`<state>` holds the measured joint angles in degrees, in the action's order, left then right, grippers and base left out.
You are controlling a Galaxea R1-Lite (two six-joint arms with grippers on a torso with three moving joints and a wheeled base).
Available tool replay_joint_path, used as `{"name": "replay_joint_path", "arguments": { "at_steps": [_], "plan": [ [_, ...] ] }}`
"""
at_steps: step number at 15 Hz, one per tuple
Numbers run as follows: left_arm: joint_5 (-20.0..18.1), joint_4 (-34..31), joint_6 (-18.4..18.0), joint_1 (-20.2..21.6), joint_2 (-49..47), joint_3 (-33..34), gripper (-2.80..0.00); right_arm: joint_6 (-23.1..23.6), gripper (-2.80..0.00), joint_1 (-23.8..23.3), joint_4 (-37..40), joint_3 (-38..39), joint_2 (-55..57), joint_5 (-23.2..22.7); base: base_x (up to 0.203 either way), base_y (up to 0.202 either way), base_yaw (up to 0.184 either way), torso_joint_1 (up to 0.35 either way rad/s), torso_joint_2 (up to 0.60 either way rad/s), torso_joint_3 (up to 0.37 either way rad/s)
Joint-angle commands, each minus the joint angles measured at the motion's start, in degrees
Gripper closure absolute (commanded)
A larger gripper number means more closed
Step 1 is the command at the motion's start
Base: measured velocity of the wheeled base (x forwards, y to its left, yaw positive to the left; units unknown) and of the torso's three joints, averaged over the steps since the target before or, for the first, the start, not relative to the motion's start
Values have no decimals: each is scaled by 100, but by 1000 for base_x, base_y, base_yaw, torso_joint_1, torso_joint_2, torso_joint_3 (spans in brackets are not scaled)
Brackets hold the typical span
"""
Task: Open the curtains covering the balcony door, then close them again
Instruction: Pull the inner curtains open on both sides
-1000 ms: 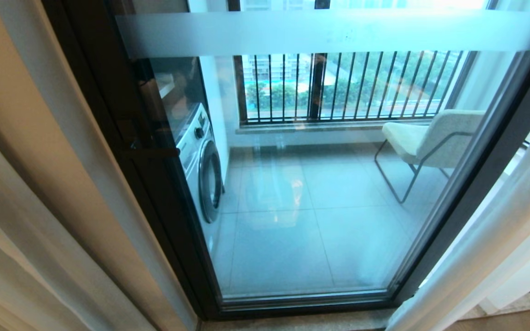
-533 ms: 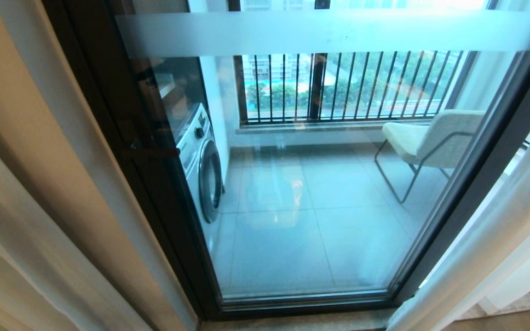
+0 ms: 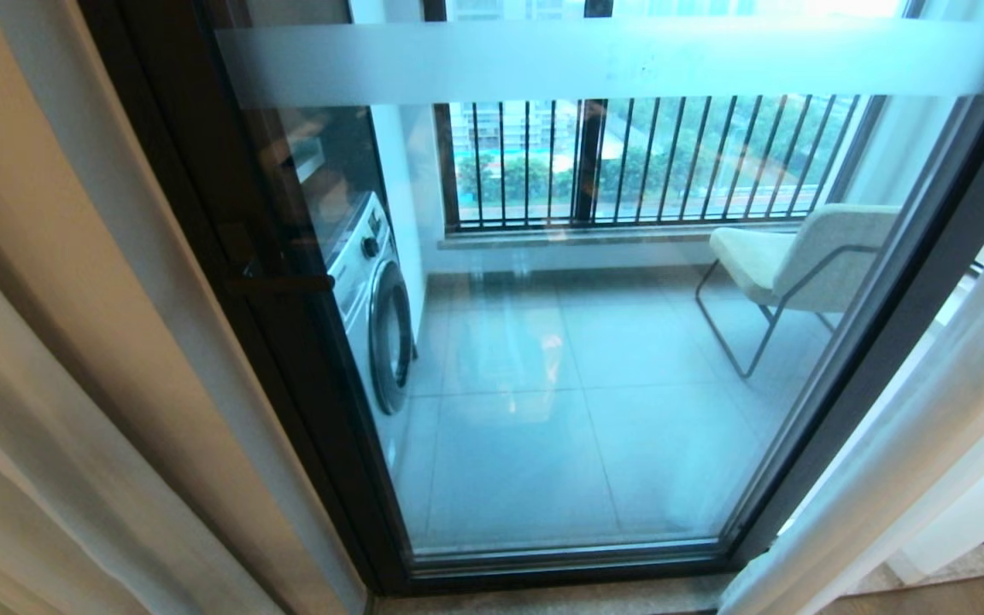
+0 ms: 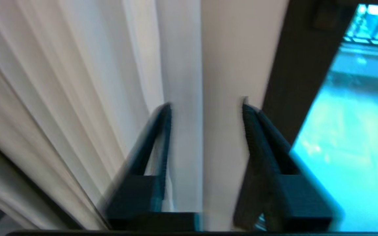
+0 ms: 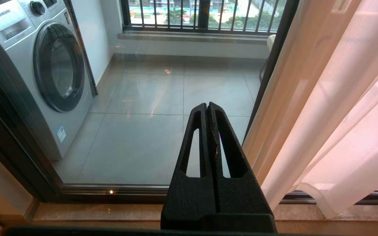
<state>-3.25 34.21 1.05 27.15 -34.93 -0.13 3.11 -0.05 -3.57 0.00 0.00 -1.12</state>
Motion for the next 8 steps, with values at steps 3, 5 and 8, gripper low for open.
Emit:
{"name": "replay_joint_path", "arguments": {
  "at_steps": [3,5,8],
  "plan": [
    [-442,-479,18,-22,120,8,0,6,0,2,-3,0,9,-2,0,0,0,0,0,0],
    [-563,-737,4,-186,192,5,0,6,0,-3,-3,0,9,-2,0,0,0,0,0,0],
    [-563,-1192,-8,-248,249,7,0,6,0,-4,-3,0,9,-2,0,0,0,0,0,0]
  ]
}}
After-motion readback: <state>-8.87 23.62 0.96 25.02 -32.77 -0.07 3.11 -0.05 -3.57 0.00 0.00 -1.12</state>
